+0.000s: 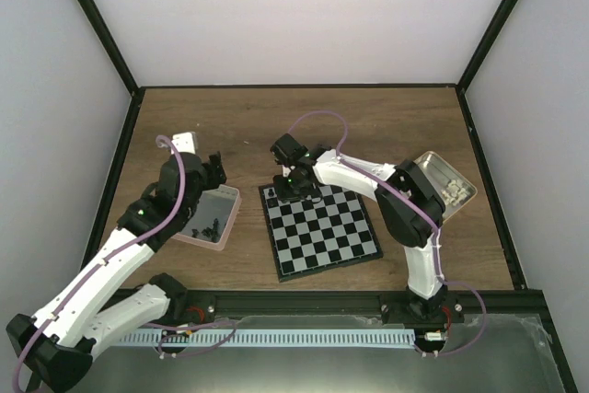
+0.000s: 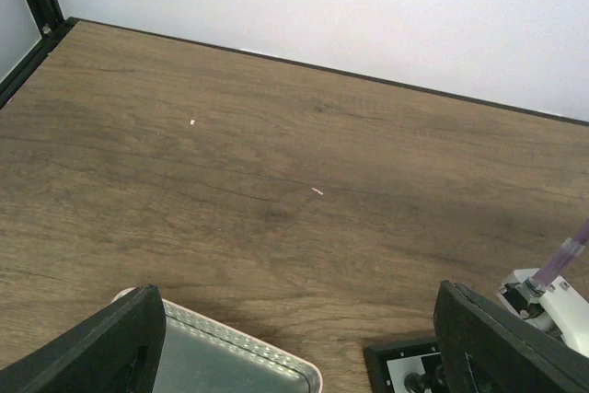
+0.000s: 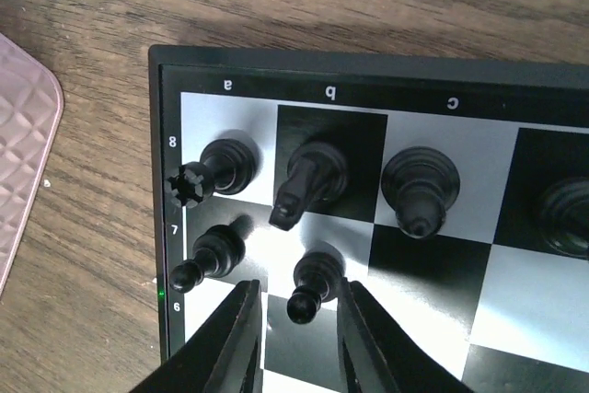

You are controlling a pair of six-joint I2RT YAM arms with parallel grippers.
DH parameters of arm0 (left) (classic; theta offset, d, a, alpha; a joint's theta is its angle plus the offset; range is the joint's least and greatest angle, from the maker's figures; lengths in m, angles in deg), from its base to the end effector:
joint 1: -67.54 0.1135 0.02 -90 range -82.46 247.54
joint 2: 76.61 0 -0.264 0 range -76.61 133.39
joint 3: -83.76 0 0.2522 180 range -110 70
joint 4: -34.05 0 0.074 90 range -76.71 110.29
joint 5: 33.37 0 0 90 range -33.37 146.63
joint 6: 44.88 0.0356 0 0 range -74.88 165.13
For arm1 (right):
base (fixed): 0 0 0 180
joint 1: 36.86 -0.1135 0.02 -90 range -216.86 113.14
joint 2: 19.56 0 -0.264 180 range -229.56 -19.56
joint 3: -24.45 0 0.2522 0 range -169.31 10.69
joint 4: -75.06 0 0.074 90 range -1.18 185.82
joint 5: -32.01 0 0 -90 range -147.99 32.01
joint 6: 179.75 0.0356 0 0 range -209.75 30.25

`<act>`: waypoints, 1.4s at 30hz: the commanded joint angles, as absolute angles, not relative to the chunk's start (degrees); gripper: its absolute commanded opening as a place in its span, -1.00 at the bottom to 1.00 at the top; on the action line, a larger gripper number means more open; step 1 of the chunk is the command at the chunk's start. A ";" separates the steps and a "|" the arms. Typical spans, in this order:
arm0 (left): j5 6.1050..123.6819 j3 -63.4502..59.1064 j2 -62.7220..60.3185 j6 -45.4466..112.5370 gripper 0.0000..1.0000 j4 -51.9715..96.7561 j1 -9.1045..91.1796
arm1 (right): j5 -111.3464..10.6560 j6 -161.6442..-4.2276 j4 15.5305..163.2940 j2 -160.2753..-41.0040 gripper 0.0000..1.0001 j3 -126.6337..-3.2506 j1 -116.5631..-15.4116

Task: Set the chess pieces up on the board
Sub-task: Place the chess piece on the chessboard, then pick up the chess piece from the storage box.

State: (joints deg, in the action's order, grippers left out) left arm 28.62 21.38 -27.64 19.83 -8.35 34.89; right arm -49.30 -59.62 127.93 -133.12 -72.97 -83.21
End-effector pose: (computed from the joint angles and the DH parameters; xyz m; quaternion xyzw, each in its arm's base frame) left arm 0.1641 -0.0853 0.3200 -0.0689 0.8421 -0.0561 0.5319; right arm 0.2770 0.2981 0.1834 -0.1520 0.9687 0.1709 0.0965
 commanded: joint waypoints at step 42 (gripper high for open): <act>44.47 36.51 -8.39 -6.97 -0.42 -19.22 41.35 | -54.47 -54.07 110.88 -108.84 -0.40 -50.35 -83.63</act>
